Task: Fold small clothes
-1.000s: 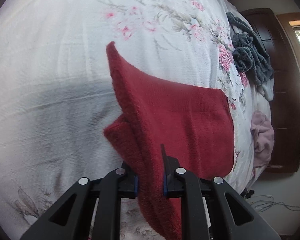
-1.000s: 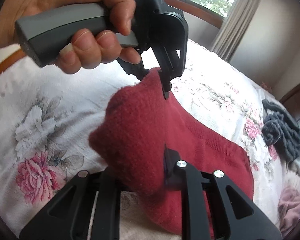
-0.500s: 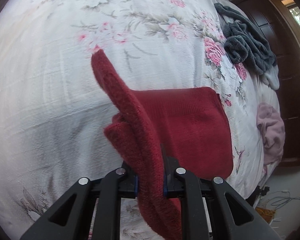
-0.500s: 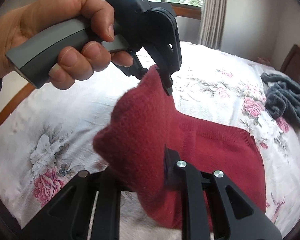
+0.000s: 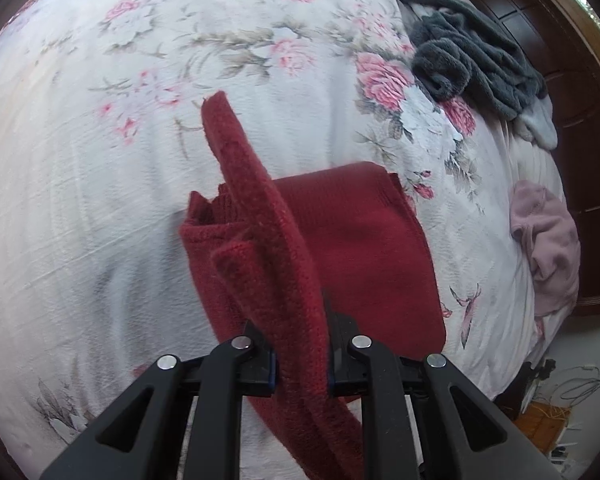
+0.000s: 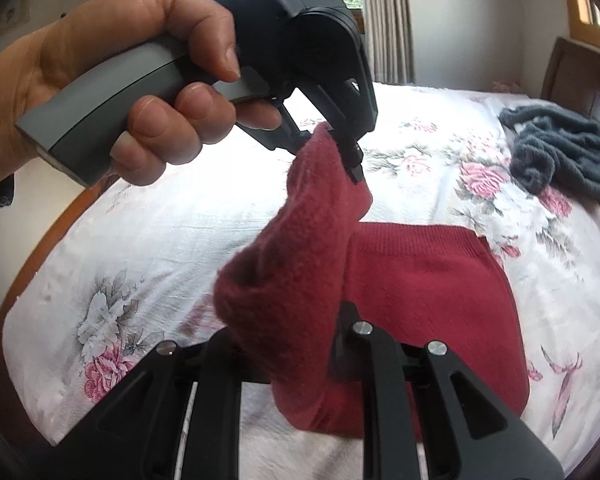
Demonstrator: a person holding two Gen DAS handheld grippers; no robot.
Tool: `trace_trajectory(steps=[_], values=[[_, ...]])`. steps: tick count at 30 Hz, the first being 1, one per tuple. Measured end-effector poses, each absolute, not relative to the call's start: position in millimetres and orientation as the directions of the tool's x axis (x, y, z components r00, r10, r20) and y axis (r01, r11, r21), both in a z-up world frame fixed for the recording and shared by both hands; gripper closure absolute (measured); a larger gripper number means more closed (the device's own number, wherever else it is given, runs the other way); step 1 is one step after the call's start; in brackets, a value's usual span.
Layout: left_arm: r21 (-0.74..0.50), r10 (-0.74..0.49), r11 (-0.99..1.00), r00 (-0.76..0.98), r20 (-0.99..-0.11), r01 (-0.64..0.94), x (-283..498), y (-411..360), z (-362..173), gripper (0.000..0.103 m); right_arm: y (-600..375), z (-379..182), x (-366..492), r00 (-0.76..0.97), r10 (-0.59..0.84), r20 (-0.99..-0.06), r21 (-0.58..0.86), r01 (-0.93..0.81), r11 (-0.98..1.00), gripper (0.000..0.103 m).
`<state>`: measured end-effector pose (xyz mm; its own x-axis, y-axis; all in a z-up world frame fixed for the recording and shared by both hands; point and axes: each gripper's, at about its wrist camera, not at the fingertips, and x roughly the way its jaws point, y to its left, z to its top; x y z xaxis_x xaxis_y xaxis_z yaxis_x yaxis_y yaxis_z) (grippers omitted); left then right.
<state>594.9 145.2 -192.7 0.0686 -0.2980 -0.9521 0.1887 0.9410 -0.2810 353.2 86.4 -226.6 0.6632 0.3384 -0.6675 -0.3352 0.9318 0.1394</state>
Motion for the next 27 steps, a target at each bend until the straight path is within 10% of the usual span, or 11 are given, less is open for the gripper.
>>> trace_trajectory(steps=[27], values=[[-0.129,-0.149,0.958,0.059,-0.987,0.256,601,29,-230,0.087,-17,-266,359,0.666,0.377,-0.644,0.348,-0.183,0.919,0.088]])
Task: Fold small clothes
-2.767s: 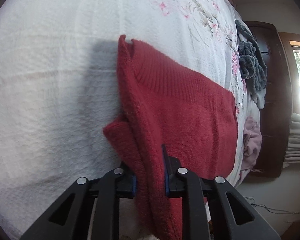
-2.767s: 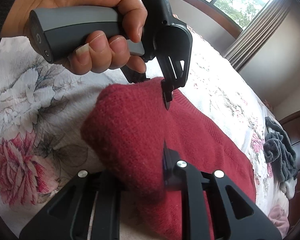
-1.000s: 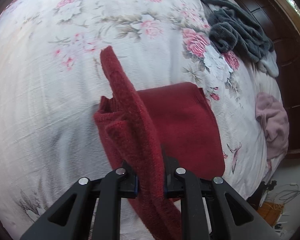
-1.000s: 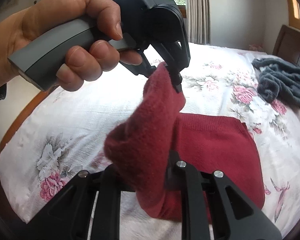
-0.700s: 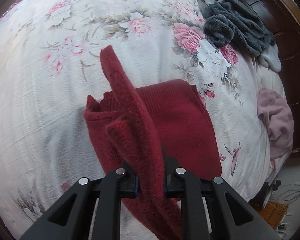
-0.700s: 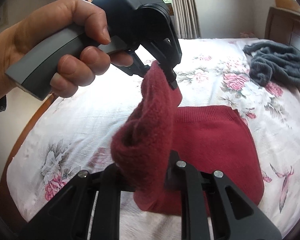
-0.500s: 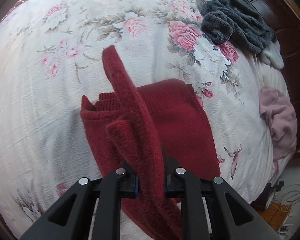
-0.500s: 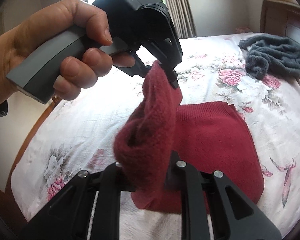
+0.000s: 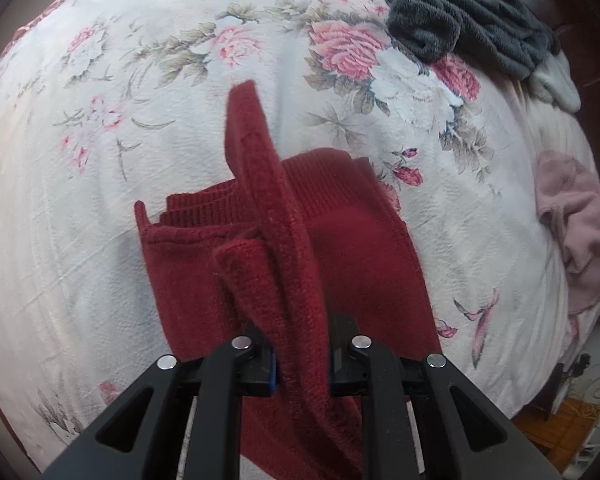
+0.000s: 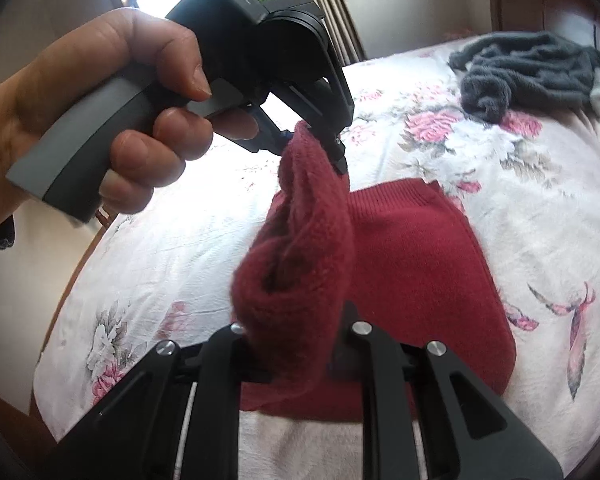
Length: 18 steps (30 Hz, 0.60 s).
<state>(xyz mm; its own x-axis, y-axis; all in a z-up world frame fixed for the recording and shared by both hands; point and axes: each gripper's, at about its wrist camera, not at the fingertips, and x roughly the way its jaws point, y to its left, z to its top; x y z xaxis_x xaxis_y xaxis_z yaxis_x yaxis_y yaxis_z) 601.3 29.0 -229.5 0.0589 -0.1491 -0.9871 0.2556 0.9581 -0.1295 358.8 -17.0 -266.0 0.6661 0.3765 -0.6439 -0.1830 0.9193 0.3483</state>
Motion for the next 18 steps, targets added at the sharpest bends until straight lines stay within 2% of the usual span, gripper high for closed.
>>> trace_trajectory(steps=[9,18], values=[[-0.043,-0.059,0.968,0.058,-0.997,0.248,602,-3,-252,0.087,-38,-285,367,0.646,0.406,-0.646,0.416,-0.148,0.897,0.088],[0.041,0.029,0.976,0.056,-0.998,0.215,605,-41,-281,0.087,-87,-316,379,0.564,0.543,-0.622,0.607,-0.092,0.790,0.088]])
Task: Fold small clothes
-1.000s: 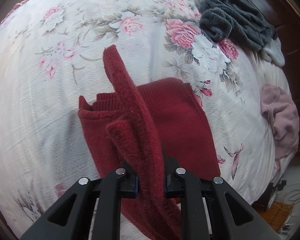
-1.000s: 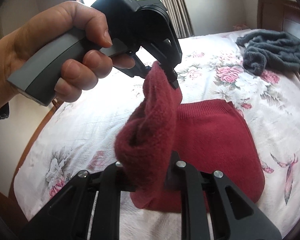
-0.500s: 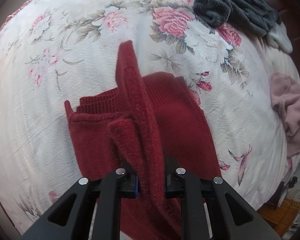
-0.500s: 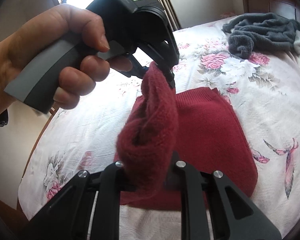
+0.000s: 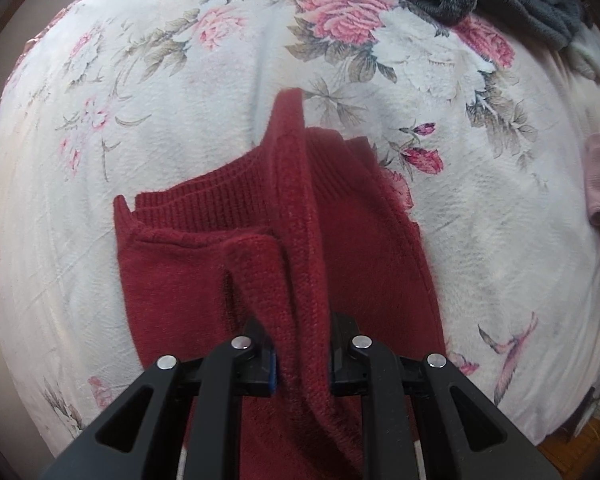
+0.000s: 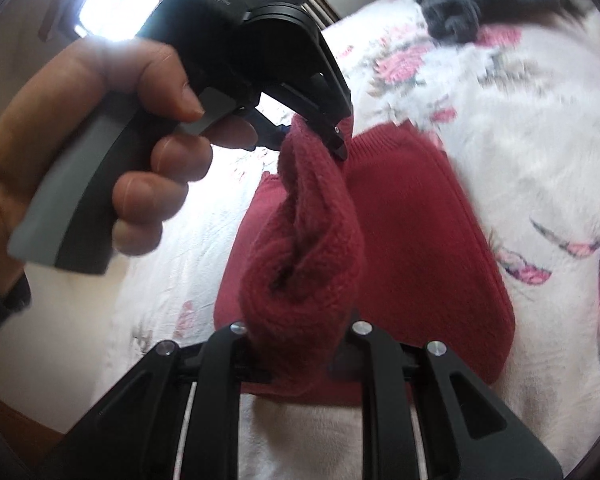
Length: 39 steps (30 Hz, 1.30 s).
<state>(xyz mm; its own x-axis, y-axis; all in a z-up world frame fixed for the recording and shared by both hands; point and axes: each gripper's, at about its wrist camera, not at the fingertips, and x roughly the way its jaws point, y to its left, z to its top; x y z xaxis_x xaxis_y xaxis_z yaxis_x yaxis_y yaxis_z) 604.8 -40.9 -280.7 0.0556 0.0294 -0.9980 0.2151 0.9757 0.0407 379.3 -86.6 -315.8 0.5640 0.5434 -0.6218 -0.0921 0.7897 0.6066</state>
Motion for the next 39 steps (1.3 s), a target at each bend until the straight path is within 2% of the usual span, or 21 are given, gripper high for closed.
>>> trace_trajectory(steps=[11,17,20,21,22,23,27,32,39], values=[[0.082,0.069,0.976,0.070,-0.995,0.200,601,-68,-288,0.085,-125,-334,383,0.508,0.629,-0.588,0.711,-0.046,0.702,0.088],[0.051,0.038,0.982,0.073,-0.997,0.181,598,-73,-296,0.078,-137,-344,383,0.470,0.666,-0.579,0.745,-0.027,0.666,0.088],[-0.007,-0.023,0.983,0.084,-0.996,0.185,597,-76,-296,0.064,-145,-352,384,0.452,0.685,-0.571,0.765,-0.009,0.644,0.087],[-0.032,-0.051,0.982,0.098,-0.994,0.186,597,-75,-293,0.051,-146,-354,385,0.445,0.693,-0.567,0.772,-0.006,0.635,0.086],[-0.044,-0.067,0.982,0.119,-0.991,0.184,596,-74,-290,0.042,-149,-358,385,0.440,0.703,-0.559,0.783,0.003,0.622,0.084],[-0.061,-0.088,0.981,0.141,-0.986,0.182,595,-71,-285,0.041,-152,-360,385,0.440,0.708,-0.553,0.793,0.016,0.609,0.079],[-0.170,-0.206,0.971,0.220,-0.953,0.171,587,-40,-265,0.040,-166,-370,383,0.434,0.744,-0.508,0.840,0.058,0.539,0.070],[-0.222,-0.282,0.948,0.279,-0.918,0.226,560,-2,-244,0.039,-178,-376,386,0.453,0.735,-0.504,0.849,0.101,0.519,0.052],[-0.298,-0.382,0.905,0.269,-0.884,0.305,496,40,-241,0.039,-196,-390,384,0.477,0.756,-0.449,0.889,0.152,0.432,0.046]])
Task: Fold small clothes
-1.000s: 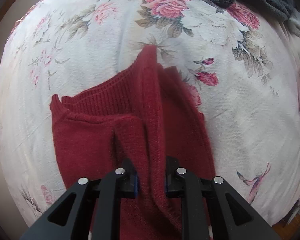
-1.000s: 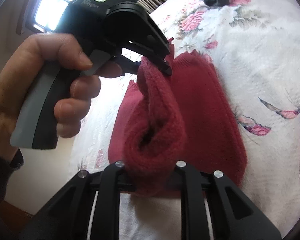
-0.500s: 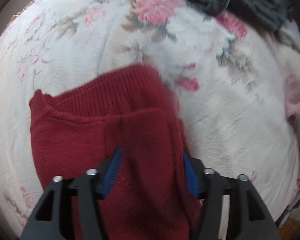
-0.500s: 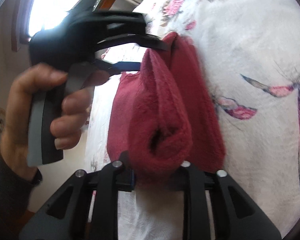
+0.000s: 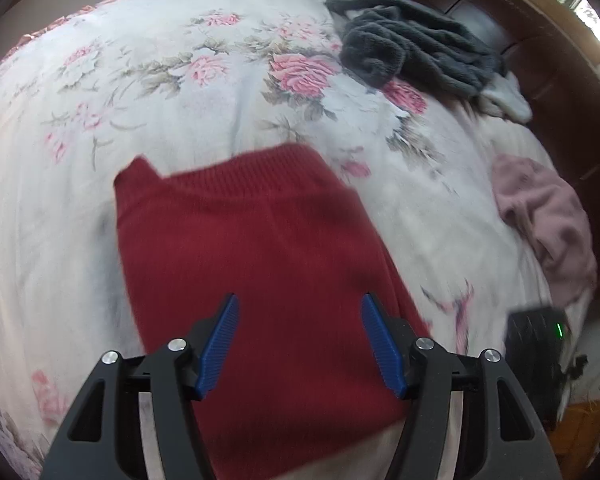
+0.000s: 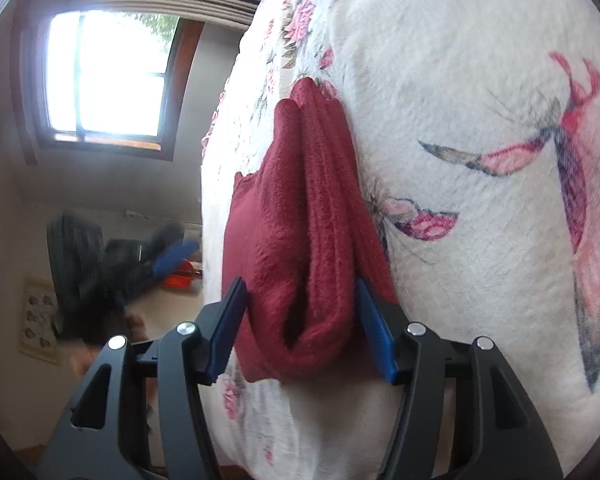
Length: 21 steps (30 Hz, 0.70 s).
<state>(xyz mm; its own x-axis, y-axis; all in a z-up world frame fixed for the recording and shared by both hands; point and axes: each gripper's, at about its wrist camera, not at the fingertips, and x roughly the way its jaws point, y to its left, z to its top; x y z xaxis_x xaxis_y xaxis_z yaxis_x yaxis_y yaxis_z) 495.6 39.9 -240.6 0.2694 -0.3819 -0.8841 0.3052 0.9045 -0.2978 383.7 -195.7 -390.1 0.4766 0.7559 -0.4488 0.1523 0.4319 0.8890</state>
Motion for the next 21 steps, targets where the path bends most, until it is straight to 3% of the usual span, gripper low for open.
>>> trace_trajectory(steps=[7,11,17,21], values=[[-0.432,-0.512,0.825,0.157,-0.845,0.363,460,48,-271,0.040,-204,-401,375,0.481,0.798,-0.364,0.931,0.171,0.322,0.044],[-0.457,-0.505,0.845,0.131,-0.853,0.278,466,64,-303,0.049,-205,-404,374,0.474,0.797,-0.376,0.926,0.176,0.333,0.044],[-0.457,-0.505,0.842,0.119,-0.855,0.286,466,65,-305,0.049,-197,-399,381,0.460,0.791,-0.404,0.912,0.135,0.387,0.039],[-0.523,-0.581,0.790,0.118,-0.806,0.321,456,68,-289,0.051,-186,-389,381,0.441,0.802,-0.403,0.909,0.087,0.408,0.040]])
